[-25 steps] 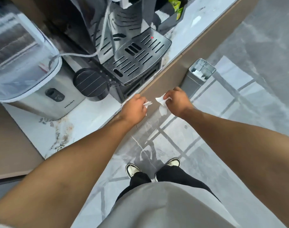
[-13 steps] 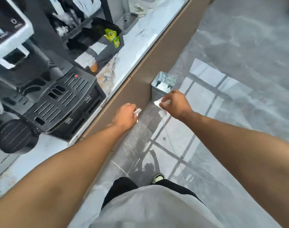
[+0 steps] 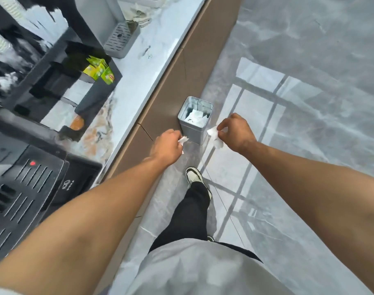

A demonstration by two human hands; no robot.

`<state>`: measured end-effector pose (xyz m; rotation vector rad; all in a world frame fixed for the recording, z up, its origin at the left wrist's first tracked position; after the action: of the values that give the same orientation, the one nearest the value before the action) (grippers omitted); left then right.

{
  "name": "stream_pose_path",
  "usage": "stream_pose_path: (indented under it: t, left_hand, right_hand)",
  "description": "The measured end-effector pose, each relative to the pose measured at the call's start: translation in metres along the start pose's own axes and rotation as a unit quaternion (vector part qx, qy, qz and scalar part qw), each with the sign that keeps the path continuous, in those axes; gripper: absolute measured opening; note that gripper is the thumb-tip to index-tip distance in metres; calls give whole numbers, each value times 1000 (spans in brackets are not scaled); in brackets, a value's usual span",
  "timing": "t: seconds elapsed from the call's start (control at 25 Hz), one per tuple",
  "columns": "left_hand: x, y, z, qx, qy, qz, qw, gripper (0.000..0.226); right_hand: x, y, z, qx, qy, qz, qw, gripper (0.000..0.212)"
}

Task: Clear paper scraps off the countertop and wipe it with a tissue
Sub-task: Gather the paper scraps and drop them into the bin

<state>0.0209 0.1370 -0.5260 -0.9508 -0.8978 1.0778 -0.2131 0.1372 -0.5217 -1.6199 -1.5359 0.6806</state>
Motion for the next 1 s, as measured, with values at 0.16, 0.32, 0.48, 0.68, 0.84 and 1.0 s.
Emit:
stream_pose_path:
  t: [0.16, 0.32, 0.48, 0.68, 0.84, 1.0]
  left_hand:
    - [-95, 12, 3, 21, -16, -10, 1000, 10]
    - [-174, 9, 7, 53, -31, -27, 998, 13]
    - [-229, 7, 2, 79, -71, -23, 994, 19]
    - [-263, 22, -4, 115, -136, -30, 984, 13]
    - [-285, 40, -6, 147, -214, -17, 966, 14]
    - [-304, 65, -4, 176, -330, -26, 927, 17]
  right_hand:
    - [-76, -3, 18, 3, 49, -5, 999, 19]
    - [-144, -6, 22, 22, 80, -17, 996, 19]
    - [-197, -9, 17, 30, 86, -40, 995, 21]
    - [-253, 4, 18, 47, 56, -85, 994, 22]
    - [-297, 28, 21, 51, 31, -126, 990, 22]
    - [-336, 51, 36, 46, 12, -204, 978, 23]
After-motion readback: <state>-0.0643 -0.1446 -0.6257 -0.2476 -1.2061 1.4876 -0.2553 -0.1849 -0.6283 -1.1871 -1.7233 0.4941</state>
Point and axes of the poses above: each hand's wrist, its own x-axis away from the middle knuckle, its own y-axis out of the palm, z = x × y, the point moved 1 cm from there along -x, towards the middle knuckle, and after that the axes turned 6 degrees about z, right-handed, at the moved point
